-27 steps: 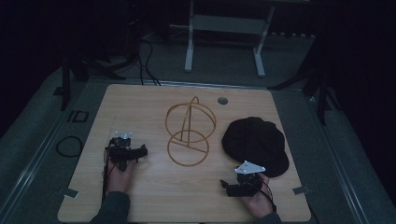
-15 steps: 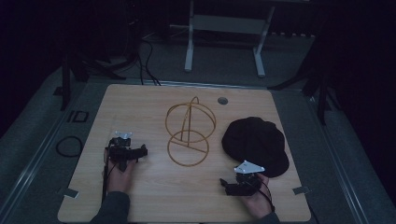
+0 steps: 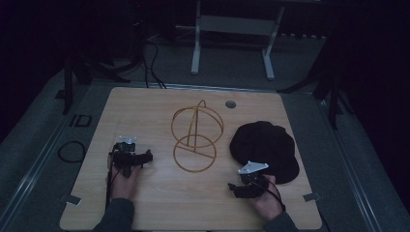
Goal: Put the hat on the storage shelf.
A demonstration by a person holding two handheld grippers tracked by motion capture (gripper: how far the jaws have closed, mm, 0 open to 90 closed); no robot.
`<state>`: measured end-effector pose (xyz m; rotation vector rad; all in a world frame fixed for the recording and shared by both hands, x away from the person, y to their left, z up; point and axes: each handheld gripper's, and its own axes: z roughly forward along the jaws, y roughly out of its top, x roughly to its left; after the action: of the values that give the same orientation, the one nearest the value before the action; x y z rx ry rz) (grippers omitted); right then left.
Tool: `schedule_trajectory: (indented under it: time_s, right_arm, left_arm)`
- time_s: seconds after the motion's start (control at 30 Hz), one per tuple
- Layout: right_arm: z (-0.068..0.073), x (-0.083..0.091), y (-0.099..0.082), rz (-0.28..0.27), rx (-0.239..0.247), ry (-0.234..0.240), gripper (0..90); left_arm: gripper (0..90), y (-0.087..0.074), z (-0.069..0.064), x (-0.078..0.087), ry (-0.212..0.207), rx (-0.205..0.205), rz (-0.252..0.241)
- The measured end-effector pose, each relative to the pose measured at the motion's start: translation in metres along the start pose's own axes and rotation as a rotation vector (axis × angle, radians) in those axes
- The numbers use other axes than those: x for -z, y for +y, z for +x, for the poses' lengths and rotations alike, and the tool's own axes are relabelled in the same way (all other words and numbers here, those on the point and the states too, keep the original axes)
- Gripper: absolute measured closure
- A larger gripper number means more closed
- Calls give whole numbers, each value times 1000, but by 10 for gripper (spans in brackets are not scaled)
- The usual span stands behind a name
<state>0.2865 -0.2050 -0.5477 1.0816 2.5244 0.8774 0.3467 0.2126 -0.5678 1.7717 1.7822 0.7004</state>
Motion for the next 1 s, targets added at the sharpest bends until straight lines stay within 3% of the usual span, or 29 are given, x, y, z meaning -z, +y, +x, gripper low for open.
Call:
schedule_trajectory:
  time_s: [0.3,0.37,0.73,0.8,0.9,1.0]
  right_arm:
    - [2,13,23,48,99,21,333]
    - [0,19,29,56,141,11,321]
    - [-14,52,52,99,202,14,246]
    - [-19,59,56,107,222,-1,240]
    - [-27,66,62,113,220,-6,233]
    - [-43,81,72,102,210,-41,229]
  left_arm:
    - [12,0,0,0,0,2,-2]
    - [12,0,0,0,0,2,-2]
    - [12,0,0,0,0,2,-1]
    - [12,0,0,0,0,2,0]
    - [12,0,0,0,0,2,-1]
    - [12,0,0,0,0,2,-1]
